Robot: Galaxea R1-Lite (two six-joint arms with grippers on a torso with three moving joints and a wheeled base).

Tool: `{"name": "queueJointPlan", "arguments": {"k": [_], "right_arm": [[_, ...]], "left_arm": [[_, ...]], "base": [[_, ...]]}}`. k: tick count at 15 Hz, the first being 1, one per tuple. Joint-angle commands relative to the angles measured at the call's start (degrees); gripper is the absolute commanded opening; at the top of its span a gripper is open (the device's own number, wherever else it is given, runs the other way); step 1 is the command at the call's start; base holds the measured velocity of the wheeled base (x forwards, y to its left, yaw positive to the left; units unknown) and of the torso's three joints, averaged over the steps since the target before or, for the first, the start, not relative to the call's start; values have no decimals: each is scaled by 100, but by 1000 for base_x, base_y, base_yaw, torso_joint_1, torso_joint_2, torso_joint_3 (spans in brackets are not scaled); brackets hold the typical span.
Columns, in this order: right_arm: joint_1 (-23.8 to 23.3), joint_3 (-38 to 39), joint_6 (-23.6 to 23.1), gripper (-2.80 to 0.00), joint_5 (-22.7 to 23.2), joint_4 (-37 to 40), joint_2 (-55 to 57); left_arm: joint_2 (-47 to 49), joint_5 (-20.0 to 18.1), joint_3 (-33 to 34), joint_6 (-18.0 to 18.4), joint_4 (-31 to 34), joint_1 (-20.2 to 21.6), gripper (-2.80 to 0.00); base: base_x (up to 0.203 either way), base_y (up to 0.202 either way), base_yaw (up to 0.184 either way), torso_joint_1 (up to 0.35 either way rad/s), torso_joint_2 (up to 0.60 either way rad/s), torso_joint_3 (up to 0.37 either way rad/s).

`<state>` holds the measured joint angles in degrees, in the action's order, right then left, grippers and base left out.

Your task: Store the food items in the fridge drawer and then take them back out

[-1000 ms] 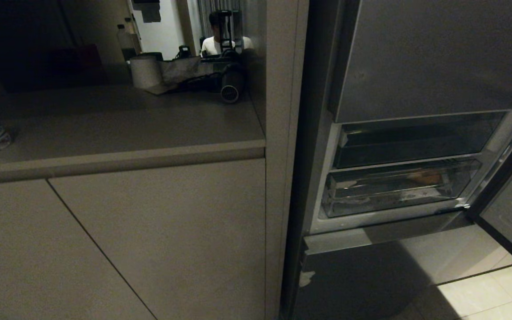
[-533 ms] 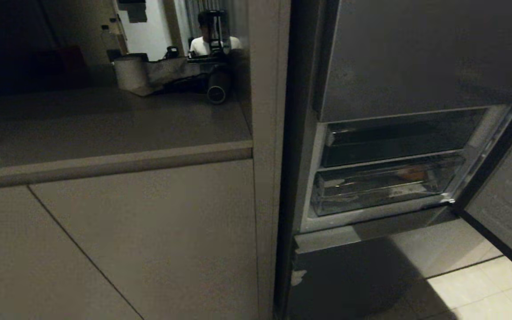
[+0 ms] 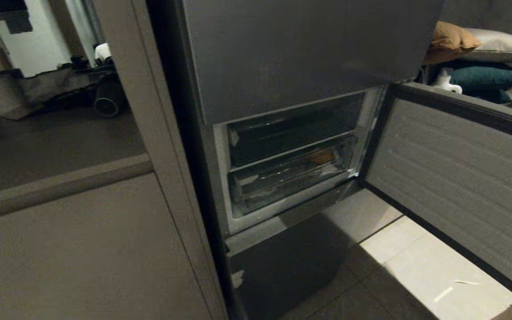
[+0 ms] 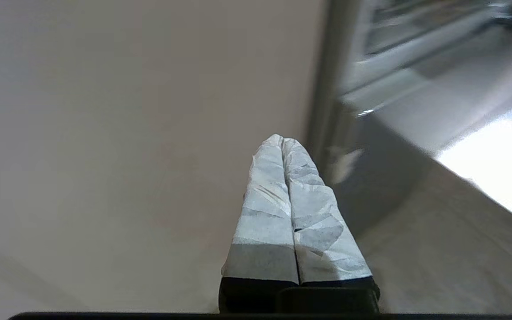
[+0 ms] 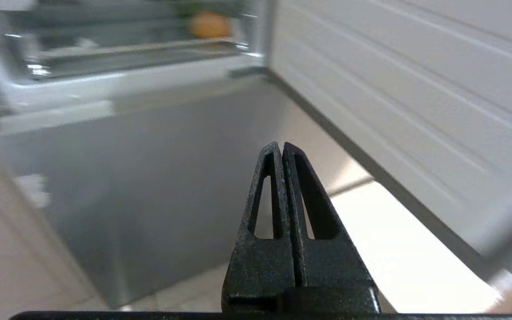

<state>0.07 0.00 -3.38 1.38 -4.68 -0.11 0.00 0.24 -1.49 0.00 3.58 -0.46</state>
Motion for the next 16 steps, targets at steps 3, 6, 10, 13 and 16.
{"name": "queueJointPlan", "arguments": {"k": [3, 6, 10, 13, 16], "right_arm": [[1, 176, 12, -280, -6, -6, 11], [1, 176, 74, -280, -6, -6, 11], [1, 176, 179, -280, -15, -7, 11], [1, 176, 323, -280, -131, -15, 11], [1, 176, 338, -280, -155, -15, 11]], "left_arm": [[9, 2, -1, 0, 2, 2, -280], [9, 2, -1, -8, 2, 2, -280], [9, 2, -1, 0, 2, 2, -280], [9, 2, -1, 0, 2, 2, -280], [9, 2, -1, 0, 2, 2, -280]], "base": [[0, 8, -176, 3, 2, -1], [1, 8, -177, 2, 1, 2], [1, 7, -158, 3, 2, 2], [1, -1, -28, 0, 2, 1], [0, 0, 0, 0, 0, 0]]}}
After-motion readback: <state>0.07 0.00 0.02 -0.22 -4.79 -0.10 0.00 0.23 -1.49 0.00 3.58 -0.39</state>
